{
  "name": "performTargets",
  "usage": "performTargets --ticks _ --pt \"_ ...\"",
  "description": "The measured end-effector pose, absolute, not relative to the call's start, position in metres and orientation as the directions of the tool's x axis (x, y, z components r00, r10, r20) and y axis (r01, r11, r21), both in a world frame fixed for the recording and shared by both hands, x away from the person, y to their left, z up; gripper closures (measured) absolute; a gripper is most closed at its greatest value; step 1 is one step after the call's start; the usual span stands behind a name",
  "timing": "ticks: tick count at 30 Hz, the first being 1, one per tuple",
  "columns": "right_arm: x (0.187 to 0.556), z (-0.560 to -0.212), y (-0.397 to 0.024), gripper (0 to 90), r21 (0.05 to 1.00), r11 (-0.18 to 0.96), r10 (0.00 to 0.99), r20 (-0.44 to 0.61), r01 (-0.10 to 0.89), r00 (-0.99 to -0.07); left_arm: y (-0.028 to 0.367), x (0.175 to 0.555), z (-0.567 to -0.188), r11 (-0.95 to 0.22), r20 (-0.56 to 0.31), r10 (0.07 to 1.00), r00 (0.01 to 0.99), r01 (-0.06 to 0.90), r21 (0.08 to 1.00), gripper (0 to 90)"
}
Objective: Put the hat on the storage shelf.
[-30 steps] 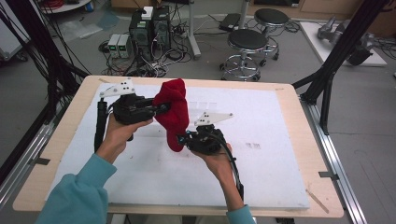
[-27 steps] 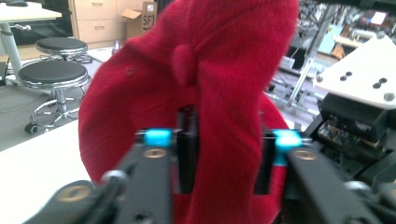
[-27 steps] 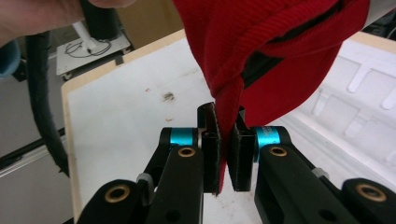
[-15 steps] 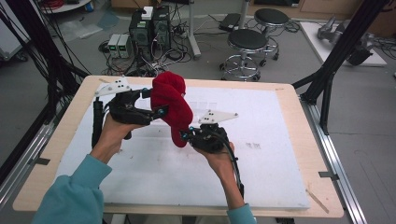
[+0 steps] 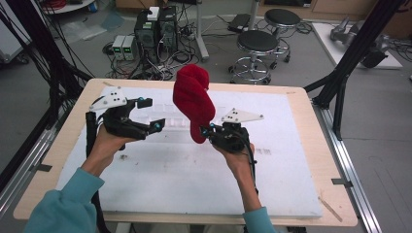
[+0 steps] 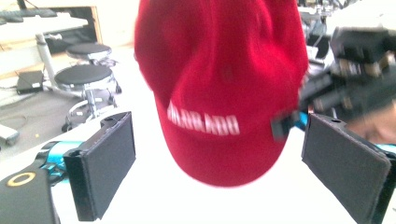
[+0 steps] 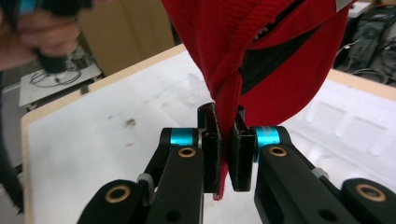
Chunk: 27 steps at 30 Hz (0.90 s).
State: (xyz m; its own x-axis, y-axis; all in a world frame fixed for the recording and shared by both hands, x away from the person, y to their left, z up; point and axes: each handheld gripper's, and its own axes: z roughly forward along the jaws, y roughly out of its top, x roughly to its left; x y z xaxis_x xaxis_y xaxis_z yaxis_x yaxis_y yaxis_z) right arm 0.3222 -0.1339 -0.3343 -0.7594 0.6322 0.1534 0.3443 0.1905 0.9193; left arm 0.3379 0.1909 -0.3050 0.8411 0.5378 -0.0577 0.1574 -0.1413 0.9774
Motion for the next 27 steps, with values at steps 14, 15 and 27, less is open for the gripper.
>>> performTargets --ticks 14,15,27 --pt "0.342 -0.332 -0.161 85.6 0.954 0.121 0.722 0.104 0.274 -0.684 0.231 0.309 -0.365 -0.219 -0.011 0.58 0.814 0.169 0.961 10.4" --pt "0.344 -0.332 -0.162 85.6 0.956 0.118 0.726 0.102 0.27 -0.68 0.239 0.306 -0.373 -0.217 -0.014 0.587 0.809 0.174 0.961 10.5" --pt "0.37 -0.348 -0.161 85.6 0.96 0.091 0.748 0.11 0.265 -0.654 0.277 0.293 -0.413 -0.158 -0.069 0.66 0.748 0.229 0.961 10.4"
